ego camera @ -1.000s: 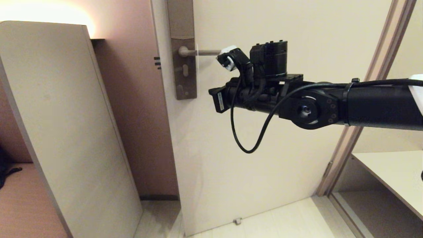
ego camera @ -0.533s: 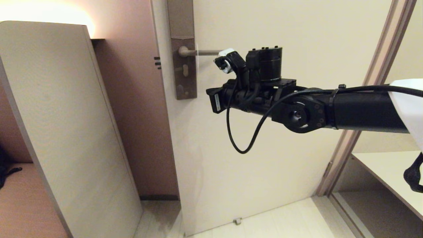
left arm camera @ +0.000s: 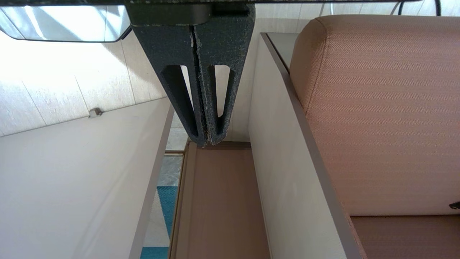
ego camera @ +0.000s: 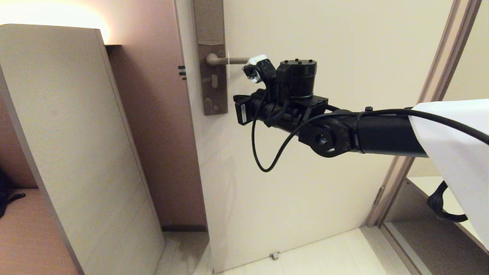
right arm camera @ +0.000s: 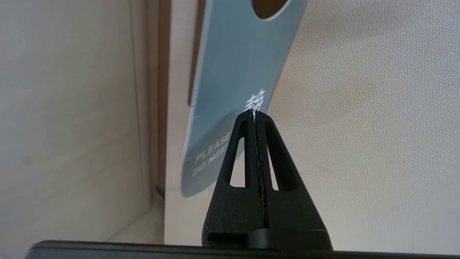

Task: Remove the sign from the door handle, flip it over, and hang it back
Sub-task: Hang the sign back with the other side facing out

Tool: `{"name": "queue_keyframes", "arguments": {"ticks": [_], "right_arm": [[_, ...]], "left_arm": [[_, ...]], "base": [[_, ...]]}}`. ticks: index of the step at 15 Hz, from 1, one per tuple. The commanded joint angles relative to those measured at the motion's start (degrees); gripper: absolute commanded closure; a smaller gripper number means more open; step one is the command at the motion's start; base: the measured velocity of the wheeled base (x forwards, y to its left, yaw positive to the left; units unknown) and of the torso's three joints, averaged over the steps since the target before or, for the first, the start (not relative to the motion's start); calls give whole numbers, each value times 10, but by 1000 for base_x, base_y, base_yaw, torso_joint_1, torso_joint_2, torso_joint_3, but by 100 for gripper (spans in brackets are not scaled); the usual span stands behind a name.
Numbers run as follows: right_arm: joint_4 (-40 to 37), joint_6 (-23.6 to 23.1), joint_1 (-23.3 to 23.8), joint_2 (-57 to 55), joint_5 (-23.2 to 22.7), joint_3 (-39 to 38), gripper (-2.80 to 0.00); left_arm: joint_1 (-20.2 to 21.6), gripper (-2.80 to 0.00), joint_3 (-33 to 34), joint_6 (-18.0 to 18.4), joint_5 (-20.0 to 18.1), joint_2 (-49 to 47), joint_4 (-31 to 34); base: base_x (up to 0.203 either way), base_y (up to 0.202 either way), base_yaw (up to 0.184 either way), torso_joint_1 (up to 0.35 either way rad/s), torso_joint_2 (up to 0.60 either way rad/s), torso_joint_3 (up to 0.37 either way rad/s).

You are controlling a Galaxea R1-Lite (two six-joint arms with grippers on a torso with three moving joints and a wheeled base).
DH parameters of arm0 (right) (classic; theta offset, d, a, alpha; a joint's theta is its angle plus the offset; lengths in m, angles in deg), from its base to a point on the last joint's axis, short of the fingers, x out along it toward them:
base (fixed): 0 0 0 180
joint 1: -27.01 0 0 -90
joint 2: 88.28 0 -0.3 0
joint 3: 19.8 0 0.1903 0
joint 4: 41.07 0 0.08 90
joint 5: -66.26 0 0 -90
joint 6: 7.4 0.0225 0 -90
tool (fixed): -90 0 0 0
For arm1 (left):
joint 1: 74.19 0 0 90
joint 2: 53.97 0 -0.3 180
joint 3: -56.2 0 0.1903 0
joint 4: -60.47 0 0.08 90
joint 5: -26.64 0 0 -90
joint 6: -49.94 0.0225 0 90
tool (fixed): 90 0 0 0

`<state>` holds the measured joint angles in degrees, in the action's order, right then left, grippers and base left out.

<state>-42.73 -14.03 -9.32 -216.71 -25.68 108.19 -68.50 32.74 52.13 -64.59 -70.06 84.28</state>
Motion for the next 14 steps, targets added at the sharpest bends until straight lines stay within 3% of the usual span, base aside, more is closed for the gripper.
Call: {"name": "queue_keyframes", "arguments": {"ticks": [1, 7, 14], "right_arm": [[2, 0, 0, -17, 2, 11, 0], [31, 23, -2, -28, 1, 23, 0], [64, 46, -45, -54, 1, 66, 0]], "left_arm": [[0, 0, 0, 0, 0, -1, 0], [0, 0, 0, 0, 0, -1, 0], [0, 0, 0, 0, 0, -1, 0]], "base": [[0, 0, 0, 0, 0, 0], [0, 0, 0, 0, 0, 0], [0, 0, 0, 0, 0, 0]]}}
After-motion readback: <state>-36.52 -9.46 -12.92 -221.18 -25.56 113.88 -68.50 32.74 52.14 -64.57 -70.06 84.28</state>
